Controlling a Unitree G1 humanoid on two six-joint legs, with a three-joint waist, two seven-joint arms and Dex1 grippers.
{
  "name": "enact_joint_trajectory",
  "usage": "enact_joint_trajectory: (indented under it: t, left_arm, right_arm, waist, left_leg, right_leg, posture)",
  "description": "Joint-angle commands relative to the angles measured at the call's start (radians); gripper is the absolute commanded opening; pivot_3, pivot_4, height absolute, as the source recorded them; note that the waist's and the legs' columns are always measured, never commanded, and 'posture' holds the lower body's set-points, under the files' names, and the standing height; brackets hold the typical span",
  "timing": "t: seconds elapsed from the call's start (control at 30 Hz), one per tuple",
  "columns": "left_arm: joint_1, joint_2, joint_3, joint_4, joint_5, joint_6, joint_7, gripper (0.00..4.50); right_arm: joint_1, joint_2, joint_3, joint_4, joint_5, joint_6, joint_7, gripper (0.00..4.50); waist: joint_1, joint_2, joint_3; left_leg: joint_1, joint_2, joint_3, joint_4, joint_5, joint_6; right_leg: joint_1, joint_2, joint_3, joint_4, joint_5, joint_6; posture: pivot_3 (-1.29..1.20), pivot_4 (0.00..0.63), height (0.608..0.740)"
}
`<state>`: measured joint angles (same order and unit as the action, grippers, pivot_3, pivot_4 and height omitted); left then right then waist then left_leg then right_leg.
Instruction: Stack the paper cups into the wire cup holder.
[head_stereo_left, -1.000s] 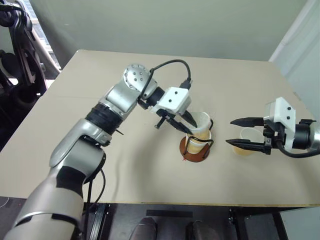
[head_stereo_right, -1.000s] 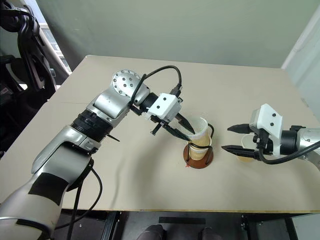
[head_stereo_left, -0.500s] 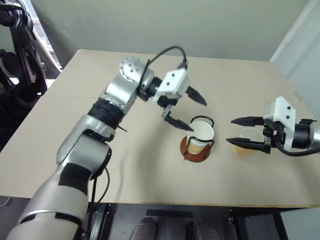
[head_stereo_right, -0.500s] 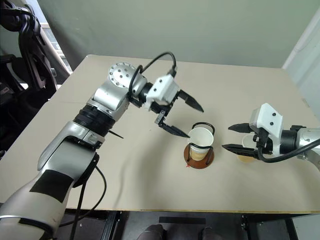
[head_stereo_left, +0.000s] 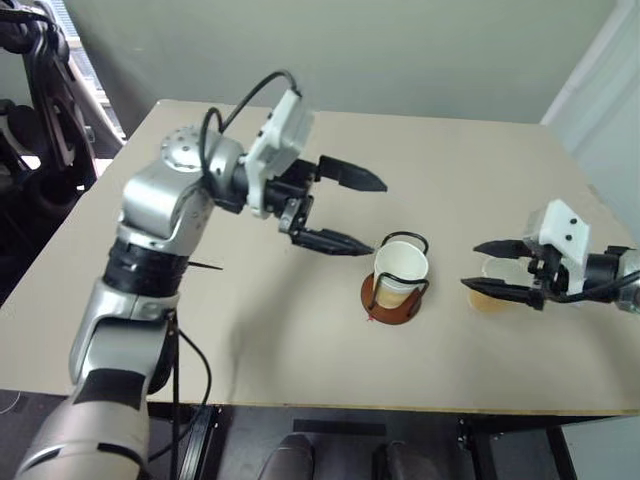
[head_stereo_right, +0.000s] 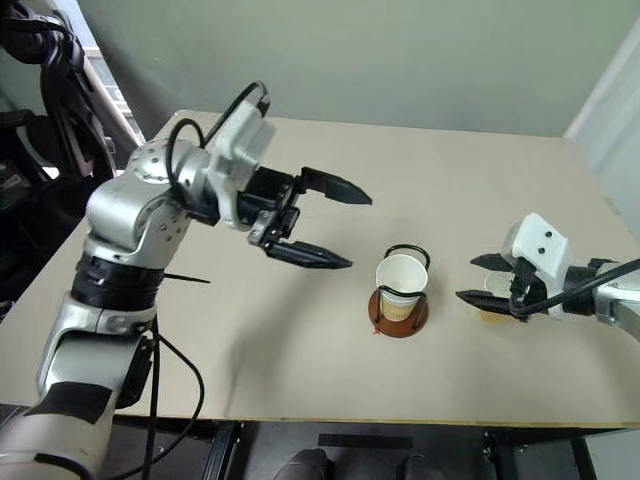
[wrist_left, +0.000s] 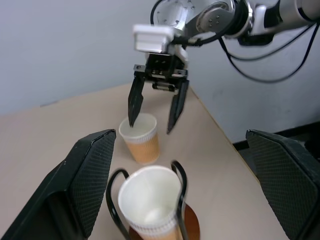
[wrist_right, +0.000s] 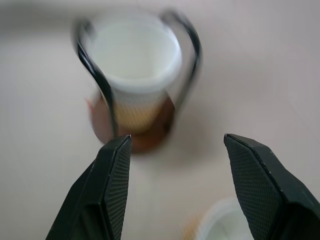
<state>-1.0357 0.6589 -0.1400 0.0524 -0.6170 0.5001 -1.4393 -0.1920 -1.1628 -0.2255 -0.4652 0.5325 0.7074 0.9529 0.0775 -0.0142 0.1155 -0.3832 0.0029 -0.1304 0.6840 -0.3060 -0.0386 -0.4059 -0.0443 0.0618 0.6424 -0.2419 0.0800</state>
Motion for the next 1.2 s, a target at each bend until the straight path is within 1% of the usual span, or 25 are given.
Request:
enact_joint_trajectory:
  t: [0.03, 0.23, 0.37, 0.5, 0.8, 1.13, 1.2]
  left_arm:
    - [0.017, 0.021, 0.058, -0.043, -0.007, 0.022, 0.034, 4.46]
    - [0.093, 0.079, 0.069, -0.061, 0.041, -0.005, 0.036, 4.46]
    - [0.128, 0.110, 0.077, -0.068, 0.065, -0.027, 0.030, 4.46]
    - [0.168, 0.143, 0.083, -0.077, 0.076, -0.026, 0.028, 4.46]
    - [0.224, 0.153, 0.116, -0.088, 0.082, -0.066, 0.058, 4.46]
    - [0.240, 0.158, 0.123, -0.107, 0.075, -0.054, 0.079, 4.46]
    - [0.241, 0.158, 0.123, -0.107, 0.075, -0.057, 0.080, 4.50]
  right_arm:
    - [0.039, -0.035, -0.053, 0.018, -0.074, -0.066, 0.015, 2.95]
    - [0.086, -0.039, -0.033, 0.046, -0.136, -0.114, 0.032, 2.95]
    - [0.069, -0.038, 0.008, 0.084, -0.172, -0.138, 0.041, 2.95]
    - [0.004, -0.028, 0.068, 0.143, -0.205, -0.164, 0.053, 2.95]
    - [-0.097, 0.004, 0.182, 0.221, -0.259, -0.203, 0.095, 2.95]
    - [-0.131, 0.027, 0.242, 0.272, -0.299, -0.197, 0.127, 2.95]
    - [-0.140, 0.030, 0.250, 0.287, -0.310, -0.192, 0.130, 2.57]
  waist:
    - [0.000, 0.000, 0.000]
    - [-0.009, 0.000, 0.000]
    - [-0.010, 0.000, 0.000]
    - [-0.014, 0.000, 0.000]
    - [-0.015, 0.000, 0.000]
    - [-0.016, 0.000, 0.000]
    - [-0.016, 0.000, 0.000]
  left_leg:
    - [0.000, 0.000, 0.000, 0.000, 0.000, 0.000]
    - [0.002, 0.000, 0.001, 0.000, 0.000, 0.000]
    - [0.001, 0.000, 0.001, 0.000, 0.000, 0.000]
    - [0.002, 0.000, 0.001, -0.001, 0.000, 0.000]
    - [0.001, 0.000, 0.000, -0.001, 0.000, 0.000]
    - [0.001, 0.000, 0.000, -0.001, 0.000, 0.000]
    - [0.001, 0.000, 0.000, -0.002, 0.000, 0.000]
  right_leg:
    - [0.000, 0.000, 0.000, 0.000, 0.000, 0.000]
    - [0.000, 0.000, 0.001, 0.001, 0.000, 0.000]
    - [0.000, 0.000, 0.001, 0.000, 0.000, 0.000]
    - [0.000, 0.000, 0.001, 0.000, 0.000, 0.000]
    - [0.000, 0.000, 0.001, 0.001, 0.000, 0.000]
    - [0.000, 0.000, 0.001, 0.001, 0.000, 0.000]
    - [-0.001, 0.000, 0.001, 0.001, 0.000, 0.000]
  posture:
    - [0.00, 0.150, 0.740]
    - [0.00, 0.150, 0.740]
    - [0.00, 0.150, 0.740]
    - [0.00, 0.150, 0.740]
    - [0.00, 0.150, 0.740]
    - [0.00, 0.150, 0.740]
    - [0.00, 0.150, 0.740]
